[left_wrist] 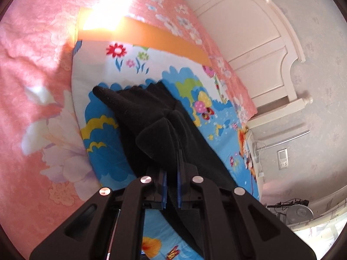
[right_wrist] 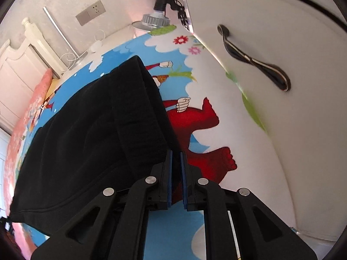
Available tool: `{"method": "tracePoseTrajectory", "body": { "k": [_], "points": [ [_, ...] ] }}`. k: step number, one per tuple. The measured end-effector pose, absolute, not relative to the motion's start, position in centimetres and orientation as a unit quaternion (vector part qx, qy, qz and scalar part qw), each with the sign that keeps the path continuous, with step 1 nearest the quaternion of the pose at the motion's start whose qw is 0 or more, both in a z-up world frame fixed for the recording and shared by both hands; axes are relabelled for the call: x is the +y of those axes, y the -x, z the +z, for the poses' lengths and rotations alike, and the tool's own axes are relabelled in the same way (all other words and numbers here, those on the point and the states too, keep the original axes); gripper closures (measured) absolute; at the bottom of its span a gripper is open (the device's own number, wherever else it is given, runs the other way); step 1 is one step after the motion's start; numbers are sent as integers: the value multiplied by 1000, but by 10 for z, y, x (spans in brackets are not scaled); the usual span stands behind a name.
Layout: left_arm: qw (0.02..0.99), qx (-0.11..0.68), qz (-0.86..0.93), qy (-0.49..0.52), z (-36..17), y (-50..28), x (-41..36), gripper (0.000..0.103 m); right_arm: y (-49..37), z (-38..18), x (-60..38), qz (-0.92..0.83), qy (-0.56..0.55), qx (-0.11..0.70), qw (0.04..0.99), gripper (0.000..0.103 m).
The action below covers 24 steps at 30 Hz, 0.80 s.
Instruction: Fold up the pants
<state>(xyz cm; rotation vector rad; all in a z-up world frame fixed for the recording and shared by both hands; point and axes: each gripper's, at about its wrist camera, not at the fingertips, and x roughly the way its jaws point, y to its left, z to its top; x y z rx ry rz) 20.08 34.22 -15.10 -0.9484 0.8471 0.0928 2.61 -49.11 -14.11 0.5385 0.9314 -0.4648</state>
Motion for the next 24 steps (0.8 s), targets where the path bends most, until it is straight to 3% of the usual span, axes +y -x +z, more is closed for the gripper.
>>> {"method": "tracePoseTrajectory", "body": {
  "k": [2, 5, 9, 14, 19, 21, 24],
  "points": [
    [801, 410, 36, 435, -160, -202, 340, 90, -26, -136, -489, -234, -245, 439, 832, 92],
    [801, 418, -1, 428, -166, -202, 327, 58, -12, -116, -481, -324, -206, 416, 824, 91],
    [772, 442, -34, 455, -187, -199, 307, 58, 2, -87, -434, -306, -180, 375, 856, 91],
    [751, 460, -111, 460, -195, -194, 252, 58, -24, -94, -324, -122, -111, 407, 898, 91],
    [744, 483, -158, 435, -200, -192, 197, 61, -55, -131, -273, -70, -86, 469, 876, 90],
    [731, 488, -169, 446, -201, -188, 186, 69, -52, -133, -260, -79, -47, 471, 877, 90],
    [717, 490, -199, 454, -193, -176, 167, 69, -48, -132, -262, -71, -60, 482, 871, 90]
  ]
}}
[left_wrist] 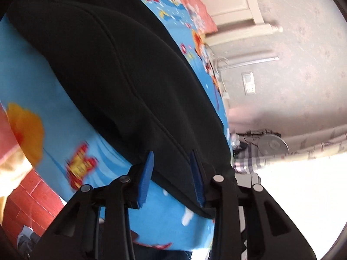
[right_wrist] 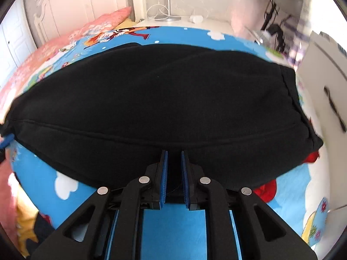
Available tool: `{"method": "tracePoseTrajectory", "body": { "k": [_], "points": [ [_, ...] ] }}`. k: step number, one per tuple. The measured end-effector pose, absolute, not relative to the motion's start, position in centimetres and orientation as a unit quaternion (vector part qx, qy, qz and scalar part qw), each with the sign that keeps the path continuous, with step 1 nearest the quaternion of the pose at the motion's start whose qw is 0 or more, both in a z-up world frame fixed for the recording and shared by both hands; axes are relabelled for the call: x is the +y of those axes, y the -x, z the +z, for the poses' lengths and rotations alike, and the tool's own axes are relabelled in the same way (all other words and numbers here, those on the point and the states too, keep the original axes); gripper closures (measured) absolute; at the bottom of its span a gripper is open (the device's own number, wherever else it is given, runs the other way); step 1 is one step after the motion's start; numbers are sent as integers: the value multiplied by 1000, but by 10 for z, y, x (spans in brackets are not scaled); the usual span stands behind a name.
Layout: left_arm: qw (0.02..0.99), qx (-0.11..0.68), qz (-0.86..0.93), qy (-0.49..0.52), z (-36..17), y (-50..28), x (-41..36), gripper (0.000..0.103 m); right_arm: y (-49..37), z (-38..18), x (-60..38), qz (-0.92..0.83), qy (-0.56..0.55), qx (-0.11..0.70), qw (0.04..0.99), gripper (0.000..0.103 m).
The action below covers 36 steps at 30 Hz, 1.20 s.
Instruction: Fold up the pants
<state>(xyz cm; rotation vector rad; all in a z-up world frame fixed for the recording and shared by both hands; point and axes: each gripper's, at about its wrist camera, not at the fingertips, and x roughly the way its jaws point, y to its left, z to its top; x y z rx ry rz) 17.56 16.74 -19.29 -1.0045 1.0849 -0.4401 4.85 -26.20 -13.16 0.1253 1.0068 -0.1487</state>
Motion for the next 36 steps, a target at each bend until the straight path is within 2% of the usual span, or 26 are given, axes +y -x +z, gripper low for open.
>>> {"method": "tracePoseTrajectory", "body": {
  "k": [5, 8, 16, 18, 19, 20, 23, 28, 30, 33, 36],
  "points": [
    [638, 533, -305, 464, -199, -162, 88, 69, -44, -132, -244, -70, 1, 497, 865, 90],
    [621, 551, -304, 467, -215, -167, 62, 70, -36, -139, -248, -41, -34, 526, 849, 90],
    [611, 577, -265, 474, -238, -173, 56, 70, -4, -121, -280, -66, -70, 459, 883, 89],
    [618, 567, -270, 473, -238, -176, 54, 70, -8, -114, -297, -85, -77, 441, 890, 69],
    [627, 570, -257, 465, -238, -178, 54, 70, -11, -111, -304, -90, -81, 432, 894, 31],
    [627, 572, -247, 467, -240, -179, 54, 74, -14, -107, -315, -101, -83, 414, 901, 8],
    [638, 565, -226, 472, -240, -178, 70, 80, -20, -102, -349, -159, -67, 383, 907, 7],
    [667, 530, -208, 480, -234, -191, 115, 80, -34, -131, -388, -187, -74, 434, 878, 6],
    [643, 537, -216, 502, -248, -200, 123, 94, -33, -137, -386, -185, -51, 433, 881, 5],
    [669, 531, -220, 472, -235, -199, 121, 98, -33, -139, -383, -184, -34, 445, 876, 6],
    [683, 517, -234, 461, -206, -188, 124, 99, -29, -142, -397, -185, -76, 465, 862, 8]
  ]
}}
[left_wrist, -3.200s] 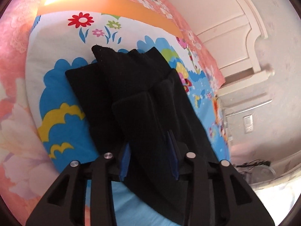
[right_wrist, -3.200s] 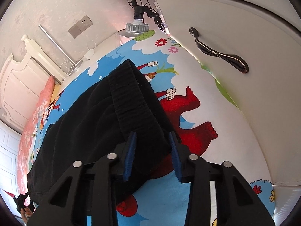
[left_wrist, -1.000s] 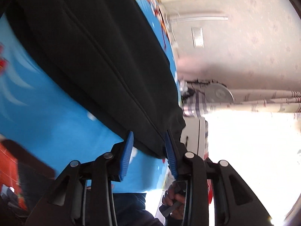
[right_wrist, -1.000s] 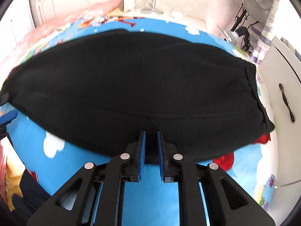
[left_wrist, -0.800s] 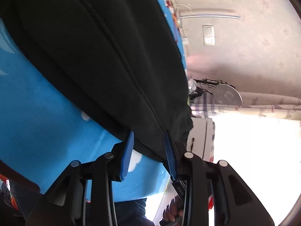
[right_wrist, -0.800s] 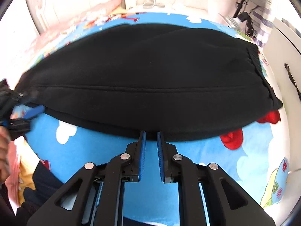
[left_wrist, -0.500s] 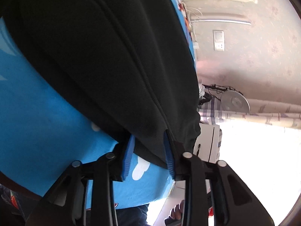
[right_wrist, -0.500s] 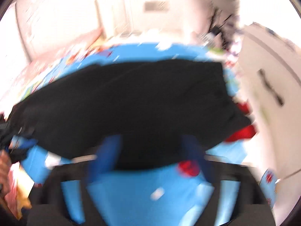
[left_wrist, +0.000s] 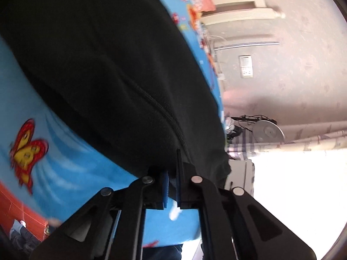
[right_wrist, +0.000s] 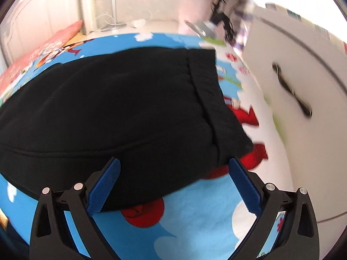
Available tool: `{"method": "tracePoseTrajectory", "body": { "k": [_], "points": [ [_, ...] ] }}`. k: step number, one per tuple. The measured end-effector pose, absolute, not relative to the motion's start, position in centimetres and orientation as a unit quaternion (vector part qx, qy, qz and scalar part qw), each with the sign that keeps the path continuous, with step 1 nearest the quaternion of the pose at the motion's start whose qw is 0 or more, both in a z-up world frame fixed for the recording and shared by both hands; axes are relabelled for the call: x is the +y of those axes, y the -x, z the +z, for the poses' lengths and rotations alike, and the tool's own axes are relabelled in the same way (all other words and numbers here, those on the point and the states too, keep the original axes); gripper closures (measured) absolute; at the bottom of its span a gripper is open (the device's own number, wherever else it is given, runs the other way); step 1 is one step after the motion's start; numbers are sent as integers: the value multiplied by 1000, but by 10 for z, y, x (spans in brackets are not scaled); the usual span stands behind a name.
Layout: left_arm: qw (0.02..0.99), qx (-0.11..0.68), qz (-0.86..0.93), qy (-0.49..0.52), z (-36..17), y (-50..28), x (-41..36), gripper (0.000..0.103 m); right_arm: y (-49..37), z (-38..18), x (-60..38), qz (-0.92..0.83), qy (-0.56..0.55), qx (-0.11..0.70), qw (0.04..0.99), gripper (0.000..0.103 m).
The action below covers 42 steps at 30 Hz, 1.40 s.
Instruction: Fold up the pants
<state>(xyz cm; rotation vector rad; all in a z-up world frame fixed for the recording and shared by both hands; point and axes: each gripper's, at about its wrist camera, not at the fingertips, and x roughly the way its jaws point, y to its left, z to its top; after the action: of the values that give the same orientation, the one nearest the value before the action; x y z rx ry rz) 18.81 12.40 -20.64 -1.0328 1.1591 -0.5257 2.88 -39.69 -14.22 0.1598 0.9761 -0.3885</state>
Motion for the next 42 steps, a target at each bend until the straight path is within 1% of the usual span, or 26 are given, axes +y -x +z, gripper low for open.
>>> {"method": "tracePoseTrajectory", "body": {
  "k": [1, 3, 7, 9, 10, 11, 12, 13, 15, 16, 18, 20, 22, 24, 27, 28, 29, 30, 31, 32, 33, 34, 35, 38, 42],
  "points": [
    [689, 512, -242, 453, -193, -182, 127, 99, -28, -143, -400, -184, -88, 470, 859, 8],
    [701, 516, -241, 429, -183, -177, 123, 99, -26, -147, -405, -181, -100, 473, 856, 9],
    [687, 542, -220, 432, -216, -182, 123, 98, -26, -144, -397, -193, -83, 481, 851, 9],
    [667, 558, -208, 447, -235, -183, 128, 89, -28, -141, -395, -198, -70, 488, 847, 11],
    [657, 556, -212, 462, -240, -182, 134, 89, -27, -137, -393, -203, -60, 489, 846, 13],
    [655, 553, -216, 467, -242, -179, 142, 86, -26, -128, -389, -207, -46, 477, 853, 13],
    [664, 547, -206, 466, -238, -177, 154, 77, -24, -118, -384, -199, -38, 456, 867, 13],
    [673, 540, -197, 466, -235, -175, 165, 74, -23, -111, -381, -187, -35, 438, 878, 13],
    [686, 514, -180, 482, -225, -175, 197, 72, -25, -99, -372, -166, -25, 397, 902, 9],
    [693, 504, -166, 488, -221, -175, 209, 71, -28, -101, -370, -169, -18, 396, 902, 9],
    [713, 472, -116, 506, -213, -173, 254, 70, -43, -117, -371, -171, -11, 434, 885, 11],
    [719, 449, -63, 527, -211, -165, 295, 69, -48, -137, -377, -176, -25, 469, 865, 10],
    [727, 430, -9, 535, -209, -161, 336, 67, -44, -138, -377, -173, -27, 464, 868, 11],
    [736, 416, 37, 533, -209, -163, 369, 56, -45, -139, -377, -172, -21, 468, 867, 10],
    [721, 427, 46, 544, -222, -183, 388, 52, -45, -138, -376, -174, -22, 472, 864, 9],
    [724, 441, 47, 528, -221, -194, 385, 49, -47, -139, -376, -174, -24, 472, 864, 9],
    [727, 458, 54, 508, -218, -202, 378, 48, -48, -139, -376, -175, -24, 471, 864, 9],
    [725, 471, 65, 498, -216, -206, 380, 55, -47, -140, -376, -176, -24, 471, 864, 9],
    [725, 481, 79, 487, -208, -205, 381, 60, -46, -140, -376, -176, -24, 472, 864, 9],
    [742, 486, 81, 454, -191, -206, 375, 66, -45, -140, -376, -175, -26, 470, 865, 8],
    [758, 478, 68, 439, -178, -209, 373, 79, -46, -141, -377, -175, -30, 468, 866, 7],
    [764, 482, 64, 425, -167, -212, 369, 78, -46, -142, -377, -177, -32, 466, 866, 6],
    [758, 493, 62, 423, -171, -212, 378, 72, -47, -143, -376, -177, -32, 467, 866, 6],
    [744, 495, 62, 445, -171, -216, 389, 66, -47, -142, -377, -174, -34, 469, 865, 6],
    [719, 500, 64, 479, -192, -206, 396, 66, -45, -143, -378, -173, -34, 464, 868, 5]
  ]
}}
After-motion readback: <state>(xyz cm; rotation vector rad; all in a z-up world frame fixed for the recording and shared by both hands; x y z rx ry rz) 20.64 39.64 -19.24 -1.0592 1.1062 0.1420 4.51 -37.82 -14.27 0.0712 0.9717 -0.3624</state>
